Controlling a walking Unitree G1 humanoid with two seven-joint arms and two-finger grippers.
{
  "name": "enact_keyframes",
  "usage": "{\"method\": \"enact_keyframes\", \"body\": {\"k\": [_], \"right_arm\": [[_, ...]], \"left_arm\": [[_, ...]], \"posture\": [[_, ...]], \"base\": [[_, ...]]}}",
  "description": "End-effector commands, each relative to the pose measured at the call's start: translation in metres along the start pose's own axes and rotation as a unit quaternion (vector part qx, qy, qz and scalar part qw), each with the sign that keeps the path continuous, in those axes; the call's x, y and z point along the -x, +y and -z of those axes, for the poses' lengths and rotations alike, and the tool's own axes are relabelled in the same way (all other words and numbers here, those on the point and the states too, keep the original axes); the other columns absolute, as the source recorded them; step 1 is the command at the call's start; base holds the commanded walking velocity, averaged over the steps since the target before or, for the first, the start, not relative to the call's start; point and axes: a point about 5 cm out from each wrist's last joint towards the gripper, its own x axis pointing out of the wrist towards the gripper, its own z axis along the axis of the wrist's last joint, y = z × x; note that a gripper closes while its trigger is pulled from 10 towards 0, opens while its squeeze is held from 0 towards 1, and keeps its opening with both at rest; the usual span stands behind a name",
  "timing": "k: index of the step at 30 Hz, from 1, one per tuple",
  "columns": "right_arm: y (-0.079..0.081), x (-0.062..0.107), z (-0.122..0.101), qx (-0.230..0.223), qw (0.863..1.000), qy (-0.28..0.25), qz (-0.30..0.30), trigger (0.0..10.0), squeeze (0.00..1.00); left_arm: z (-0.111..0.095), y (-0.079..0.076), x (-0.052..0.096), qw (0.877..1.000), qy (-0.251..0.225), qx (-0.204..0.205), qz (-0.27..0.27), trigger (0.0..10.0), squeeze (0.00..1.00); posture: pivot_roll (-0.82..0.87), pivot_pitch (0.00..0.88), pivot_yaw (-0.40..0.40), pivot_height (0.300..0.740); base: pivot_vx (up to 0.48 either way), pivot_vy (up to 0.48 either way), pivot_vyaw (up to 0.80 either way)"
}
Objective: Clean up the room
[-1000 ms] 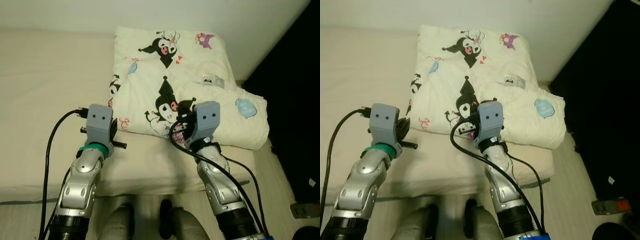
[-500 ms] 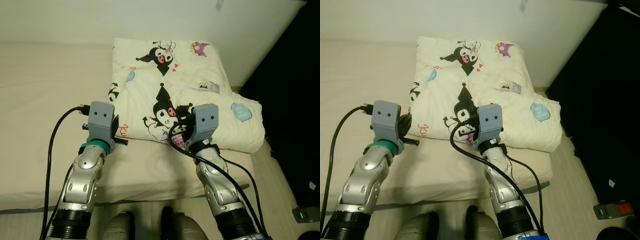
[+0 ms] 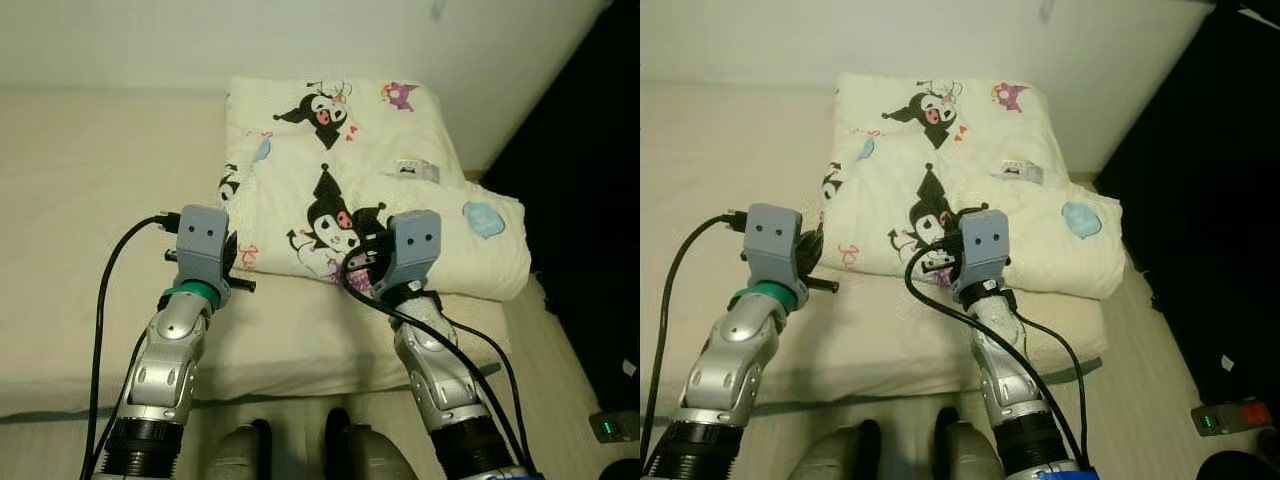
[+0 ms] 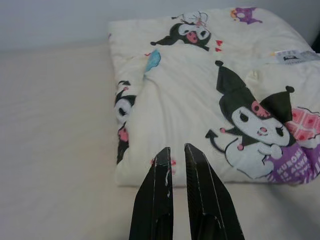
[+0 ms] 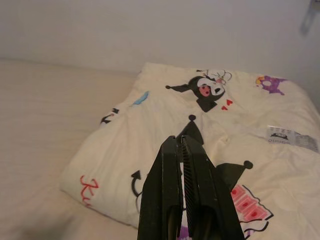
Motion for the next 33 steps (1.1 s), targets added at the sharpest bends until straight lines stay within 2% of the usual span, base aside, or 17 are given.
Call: {"method": "enact_keyframes", "body": {"k": [1, 33], "right_arm": [[-0.002, 0.0031, 0.0056, -0.002, 1.0, 0.008, 0.004, 10.0, 0.0], [-0.0031, 0.0026, 0.0102, 0.0, 1.0, 0.013, 0.011, 10.0, 0.0]], "left_arm": [[0.0071, -0.0014, 0.0023, 1.0, 0.011, -0.001, 0.001, 10.0, 0.0], [0.0068, 0.0005, 0.0026, 1.0, 0.008, -0.003, 0.001, 10.0, 0.0]], "posture": [[0.0, 0.08, -0.011, 0.74], [0.01, 0.082, -0.006, 0.74]], "base": [[-0.319, 0.0, 0.0], [-0.319, 0.0, 0.0]]}}
